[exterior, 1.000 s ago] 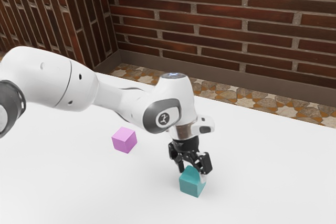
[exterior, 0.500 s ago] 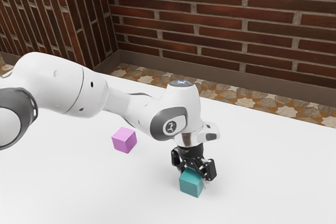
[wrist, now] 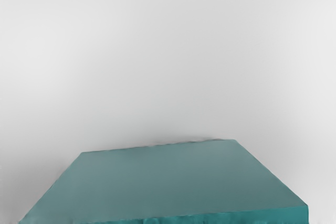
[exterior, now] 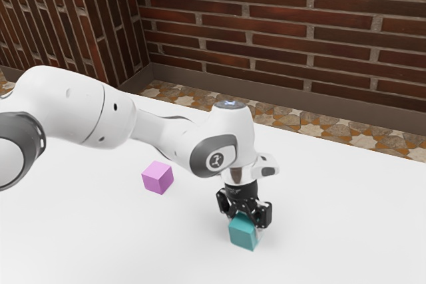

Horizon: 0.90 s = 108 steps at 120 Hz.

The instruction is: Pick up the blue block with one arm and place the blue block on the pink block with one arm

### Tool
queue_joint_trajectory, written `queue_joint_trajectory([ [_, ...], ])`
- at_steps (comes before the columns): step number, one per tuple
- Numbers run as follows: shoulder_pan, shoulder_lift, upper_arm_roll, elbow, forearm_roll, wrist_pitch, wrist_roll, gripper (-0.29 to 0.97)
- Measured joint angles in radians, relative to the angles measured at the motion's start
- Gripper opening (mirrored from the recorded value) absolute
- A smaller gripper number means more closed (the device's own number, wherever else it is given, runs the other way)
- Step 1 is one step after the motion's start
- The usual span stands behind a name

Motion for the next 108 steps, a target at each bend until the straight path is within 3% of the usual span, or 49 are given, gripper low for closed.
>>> queue_joint_trajectory([
  [46,-0.056,-0.099,0.062,-0.005,0.044,-0.046,-0.015,0.38],
  [63,0.017,-0.170,0.063,-0.017,0.057,-0.099,0.019,0.39],
  [108,0.198,-0.205,0.062,-0.016,0.061,-0.197,0.198,0.39],
])
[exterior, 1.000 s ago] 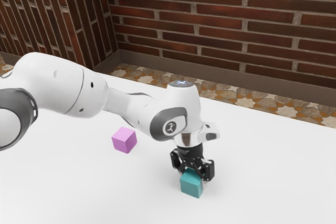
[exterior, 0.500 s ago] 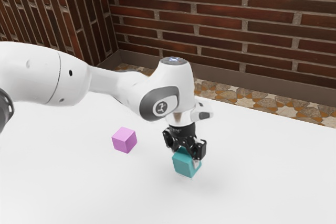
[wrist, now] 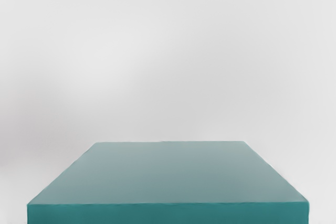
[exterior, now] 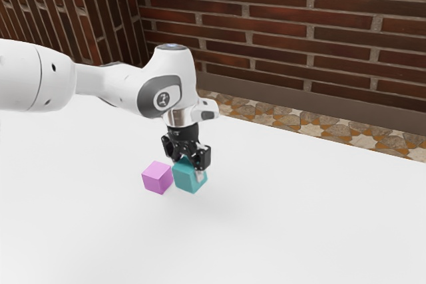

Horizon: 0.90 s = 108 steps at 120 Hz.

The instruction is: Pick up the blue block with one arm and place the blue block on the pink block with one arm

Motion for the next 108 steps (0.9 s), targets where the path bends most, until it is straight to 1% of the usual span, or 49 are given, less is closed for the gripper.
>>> queue_joint_trajectory([
  [26,0.090,-0.033,-0.002,-0.002,0.000,-0.063,0.120,0.39],
  [47,0.139,-0.047,-0.002,-0.013,0.000,-0.093,0.201,0.39],
  [74,0.183,-0.050,0.001,-0.012,0.002,-0.111,0.277,0.39],
  [108,0.206,-0.030,0.004,0.011,0.009,-0.117,0.342,0.39],
])
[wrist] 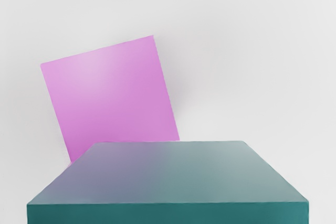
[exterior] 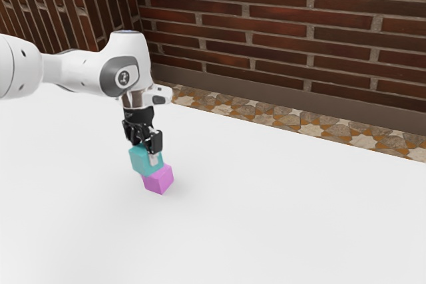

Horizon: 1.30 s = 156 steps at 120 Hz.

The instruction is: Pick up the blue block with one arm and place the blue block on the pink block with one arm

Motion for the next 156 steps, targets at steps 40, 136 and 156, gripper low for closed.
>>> queue_joint_trajectory([
  [40,0.014,0.085,0.022,0.104,-0.008,-0.001,-0.001,0.39],
  [136,0.008,0.178,0.028,0.160,-0.011,0.003,-0.081,0.39],
  [156,0.008,0.183,0.028,0.168,-0.011,0.005,-0.094,0.39],
])
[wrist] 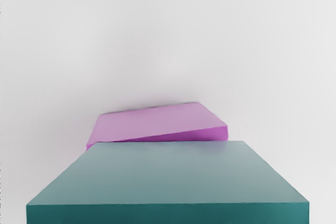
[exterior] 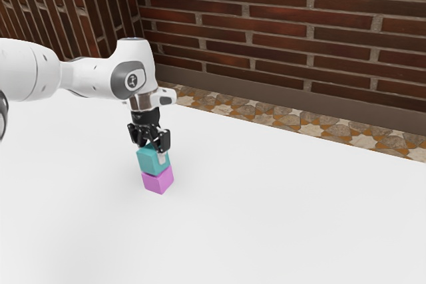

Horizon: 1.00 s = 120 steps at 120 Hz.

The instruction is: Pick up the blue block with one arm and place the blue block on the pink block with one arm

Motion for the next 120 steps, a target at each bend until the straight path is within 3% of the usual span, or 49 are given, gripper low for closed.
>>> queue_joint_trajectory([
  [28,-0.002,0.009,0.001,0.009,0.000,0.001,-0.012,0.41],
  [60,-0.003,-0.003,-0.001,0.009,0.001,-0.001,-0.016,0.60],
  [82,-0.007,-0.116,-0.016,0.001,0.010,-0.025,0.031,0.65],
  [107,-0.006,-0.306,-0.138,0.002,0.099,-0.119,0.150,0.67],
  [120,-0.022,-0.365,-0.158,0.041,0.124,-0.180,0.222,0.67],
])
